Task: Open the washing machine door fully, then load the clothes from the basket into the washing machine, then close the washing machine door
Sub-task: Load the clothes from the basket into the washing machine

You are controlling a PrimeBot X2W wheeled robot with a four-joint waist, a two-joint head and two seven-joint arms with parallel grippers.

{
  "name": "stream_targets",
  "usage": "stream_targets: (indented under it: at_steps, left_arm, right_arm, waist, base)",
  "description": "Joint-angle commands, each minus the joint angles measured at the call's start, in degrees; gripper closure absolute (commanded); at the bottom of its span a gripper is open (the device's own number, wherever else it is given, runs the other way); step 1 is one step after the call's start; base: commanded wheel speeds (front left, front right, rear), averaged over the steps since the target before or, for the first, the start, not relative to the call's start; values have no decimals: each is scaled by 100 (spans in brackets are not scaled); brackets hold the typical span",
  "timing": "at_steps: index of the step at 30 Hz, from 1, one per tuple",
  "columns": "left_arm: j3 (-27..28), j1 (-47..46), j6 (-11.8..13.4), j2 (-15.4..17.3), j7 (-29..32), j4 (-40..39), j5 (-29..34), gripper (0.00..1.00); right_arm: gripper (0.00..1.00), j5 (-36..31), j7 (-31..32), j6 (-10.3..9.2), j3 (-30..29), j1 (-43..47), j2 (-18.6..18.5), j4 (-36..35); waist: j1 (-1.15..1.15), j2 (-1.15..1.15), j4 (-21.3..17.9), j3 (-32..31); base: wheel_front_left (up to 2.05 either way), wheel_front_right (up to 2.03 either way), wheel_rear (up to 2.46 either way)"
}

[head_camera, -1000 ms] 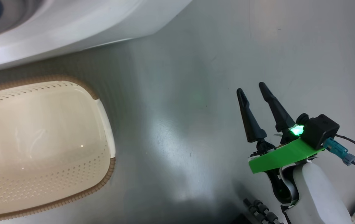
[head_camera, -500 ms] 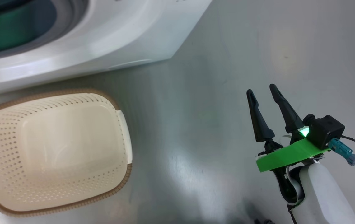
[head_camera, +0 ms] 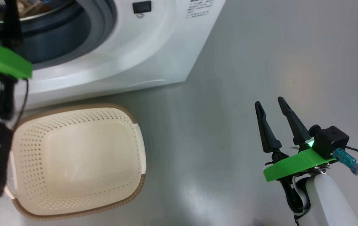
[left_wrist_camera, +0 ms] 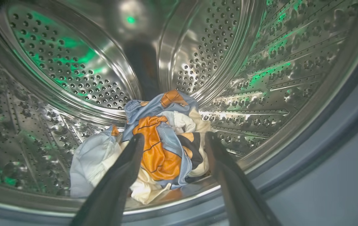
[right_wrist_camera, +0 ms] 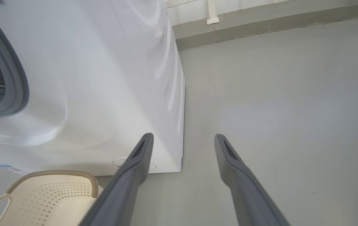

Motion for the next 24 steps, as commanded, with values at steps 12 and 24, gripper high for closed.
stream_targets:
  at_steps: [12,24]
  left_arm:
    - [1230,2029,165,-289,-30,-1599,623,0]
    - [2303,3817,-22,-953,-30,-2728,1432,0]
  right_arm:
    - [0,-179,-27,13,-50,443,26,-65]
    - [0,-393,-27,13,-276,714,26,-273]
  waist:
    - [0,0,124,-849]
    - [0,0,82,-1398]
  base:
    - [0,0,0]
    - [0,0,0]
